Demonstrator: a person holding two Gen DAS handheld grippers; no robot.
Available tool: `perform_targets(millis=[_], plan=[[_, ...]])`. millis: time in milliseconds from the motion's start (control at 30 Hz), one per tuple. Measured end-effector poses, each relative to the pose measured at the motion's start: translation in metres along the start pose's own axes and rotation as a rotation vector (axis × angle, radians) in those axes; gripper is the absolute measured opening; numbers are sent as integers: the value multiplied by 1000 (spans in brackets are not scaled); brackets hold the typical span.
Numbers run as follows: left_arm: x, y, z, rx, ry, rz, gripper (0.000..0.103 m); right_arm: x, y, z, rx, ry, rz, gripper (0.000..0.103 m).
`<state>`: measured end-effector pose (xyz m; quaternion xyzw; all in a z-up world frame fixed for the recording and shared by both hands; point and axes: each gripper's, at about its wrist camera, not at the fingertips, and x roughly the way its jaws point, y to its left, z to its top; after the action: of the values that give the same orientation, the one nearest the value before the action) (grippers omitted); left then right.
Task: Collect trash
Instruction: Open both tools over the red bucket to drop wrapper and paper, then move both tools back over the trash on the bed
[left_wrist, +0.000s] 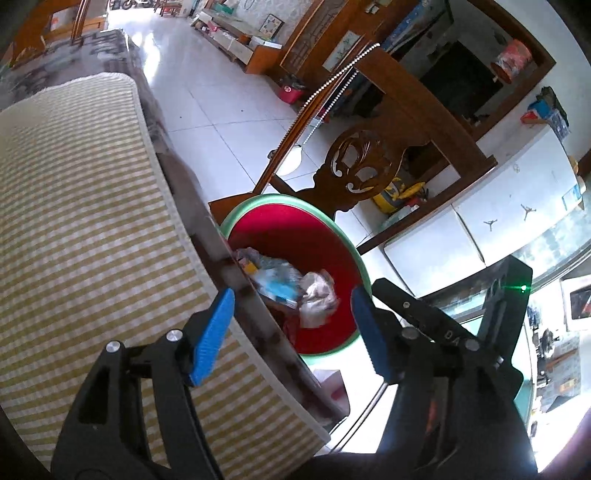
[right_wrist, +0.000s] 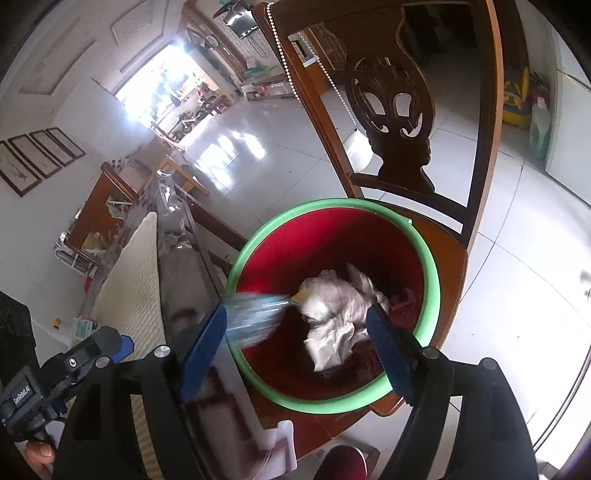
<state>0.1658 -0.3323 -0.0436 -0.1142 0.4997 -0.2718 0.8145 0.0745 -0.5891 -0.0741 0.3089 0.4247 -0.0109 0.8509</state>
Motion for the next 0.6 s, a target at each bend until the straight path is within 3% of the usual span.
perform_targets(millis=[133, 200, 300, 467, 600], plan=[[-14, 7, -5, -6, -24, 10, 64, -9, 16, 0, -37, -2, 13, 76], [-23, 15, -10, -8, -42, 24, 70, -15, 32, 0, -64, -4, 37, 76], [-44, 37, -21, -18, -83, 84, 70, -24, 56, 3, -91, -10, 90, 76], [-102, 110, -32, -146, -212, 283, 70, -44, 125, -4, -159, -11, 273, 79], [-142, 175, -32, -299, -289, 457, 70, -31, 182, -40, -256, 42, 386, 81]])
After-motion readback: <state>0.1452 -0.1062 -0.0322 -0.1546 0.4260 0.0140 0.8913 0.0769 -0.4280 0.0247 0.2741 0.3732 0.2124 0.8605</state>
